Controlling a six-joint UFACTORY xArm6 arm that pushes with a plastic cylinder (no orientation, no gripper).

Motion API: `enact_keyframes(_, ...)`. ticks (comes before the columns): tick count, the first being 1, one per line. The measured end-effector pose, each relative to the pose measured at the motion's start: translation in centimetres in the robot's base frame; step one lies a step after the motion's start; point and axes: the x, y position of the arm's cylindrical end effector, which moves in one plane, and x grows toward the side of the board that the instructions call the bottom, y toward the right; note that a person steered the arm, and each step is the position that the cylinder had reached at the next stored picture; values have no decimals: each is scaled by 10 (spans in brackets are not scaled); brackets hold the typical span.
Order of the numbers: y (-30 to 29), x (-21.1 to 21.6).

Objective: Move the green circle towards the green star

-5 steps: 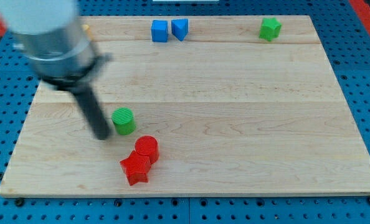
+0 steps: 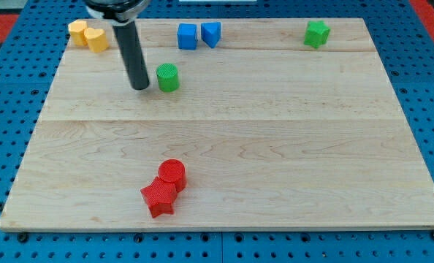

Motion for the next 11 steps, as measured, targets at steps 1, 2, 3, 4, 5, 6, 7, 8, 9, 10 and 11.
enact_keyframes(1, 94, -13)
enact_keyframes(2, 67, -15)
enact_keyframes(3, 78, -28)
enact_keyframes(4, 167, -37)
enact_keyframes(5, 194, -35)
enact_keyframes(6, 129, -20)
enact_keyframes(7, 119, -56)
enact_keyframes(8, 189, -72)
enact_keyframes(9, 235, -95)
enact_keyframes(10, 252, -98)
enact_keyframes(11, 218, -70)
